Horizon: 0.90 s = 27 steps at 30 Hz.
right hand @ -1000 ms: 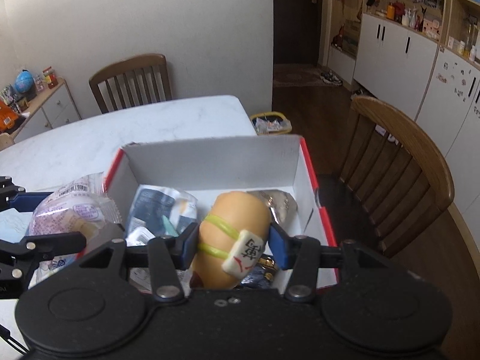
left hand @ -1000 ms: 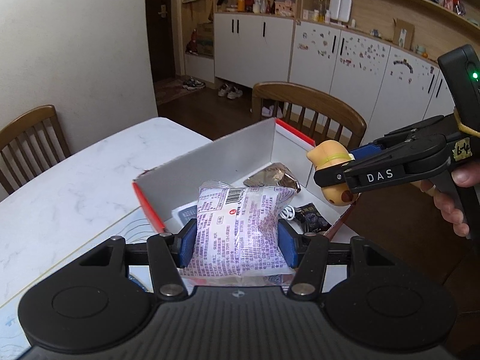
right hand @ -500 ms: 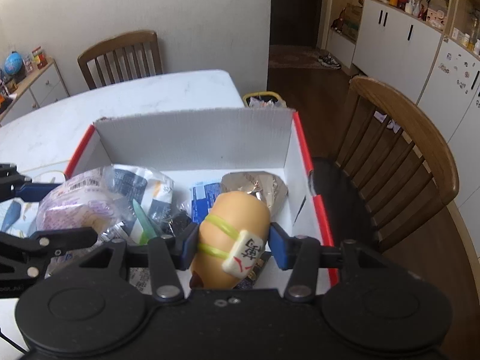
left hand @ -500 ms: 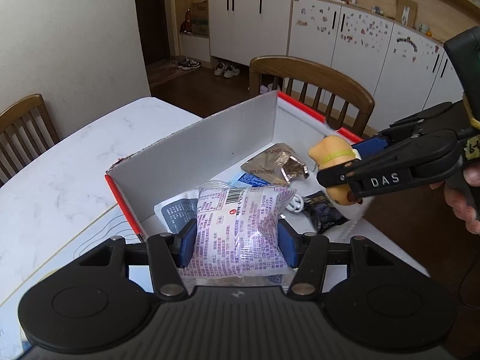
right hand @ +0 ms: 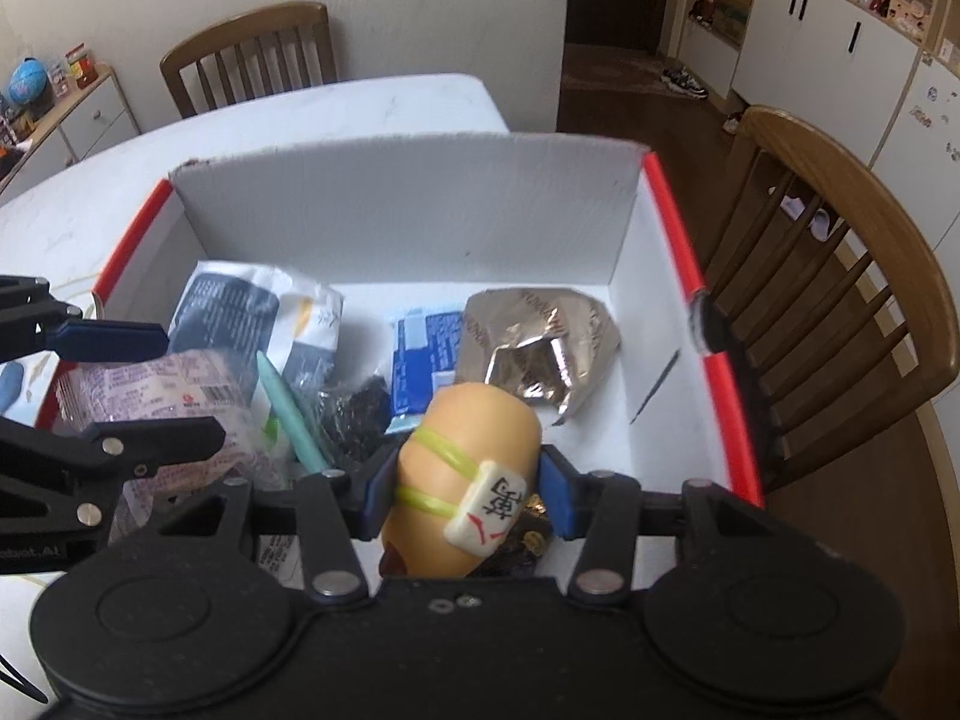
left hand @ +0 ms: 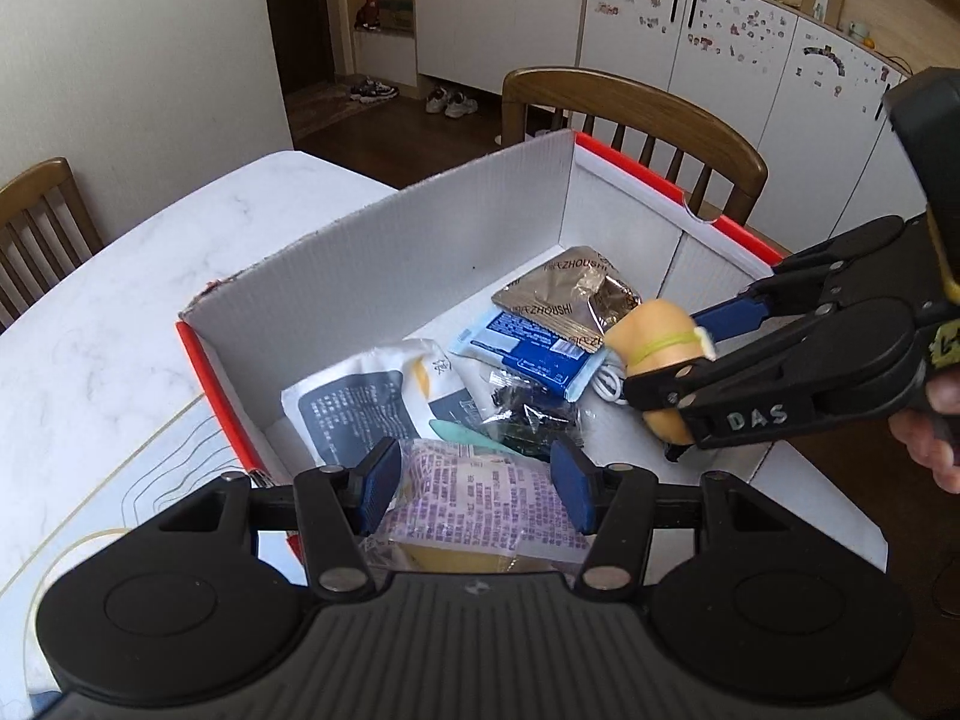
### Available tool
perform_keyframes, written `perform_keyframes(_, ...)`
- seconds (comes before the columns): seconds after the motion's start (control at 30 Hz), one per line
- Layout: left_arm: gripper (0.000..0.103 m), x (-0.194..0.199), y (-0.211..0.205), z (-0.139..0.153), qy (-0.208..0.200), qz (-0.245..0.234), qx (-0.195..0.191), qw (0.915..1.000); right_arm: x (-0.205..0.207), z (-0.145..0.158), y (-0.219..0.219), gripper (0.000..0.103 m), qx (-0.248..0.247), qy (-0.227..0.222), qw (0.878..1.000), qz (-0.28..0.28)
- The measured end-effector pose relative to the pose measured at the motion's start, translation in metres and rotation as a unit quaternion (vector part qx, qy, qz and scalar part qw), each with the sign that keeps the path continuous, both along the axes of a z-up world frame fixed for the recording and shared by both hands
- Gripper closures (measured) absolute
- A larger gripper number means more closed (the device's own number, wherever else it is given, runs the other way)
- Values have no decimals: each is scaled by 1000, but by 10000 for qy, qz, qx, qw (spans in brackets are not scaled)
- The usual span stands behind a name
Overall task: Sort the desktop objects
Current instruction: 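Lower both items into the shoebox and open both tools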
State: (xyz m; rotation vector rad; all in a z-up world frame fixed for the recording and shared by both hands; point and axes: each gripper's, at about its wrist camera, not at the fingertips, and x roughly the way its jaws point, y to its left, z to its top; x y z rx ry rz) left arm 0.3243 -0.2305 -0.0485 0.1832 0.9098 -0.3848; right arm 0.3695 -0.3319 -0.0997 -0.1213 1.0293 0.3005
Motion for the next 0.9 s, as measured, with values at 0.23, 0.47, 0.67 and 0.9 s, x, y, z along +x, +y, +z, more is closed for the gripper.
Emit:
perform_keyframes(0.23,49,2,2,-5,133,-9,-41,9999,1,-13,4,54,-1,134,9999,94)
perform_keyframes(0.47,48,2,4,-4,188,33,-139,9997,1,-14,7,52,-43,171,9997,165)
perform_keyframes(0.67,36,-2,8,-2,185,13,-221,9996,-3,-6,5,33,-20,40,9998,171)
perform_keyframes(0.9,27,-11,14,5,83,73,-285,9995,-8,4,0,31,49,-48,9999,81)
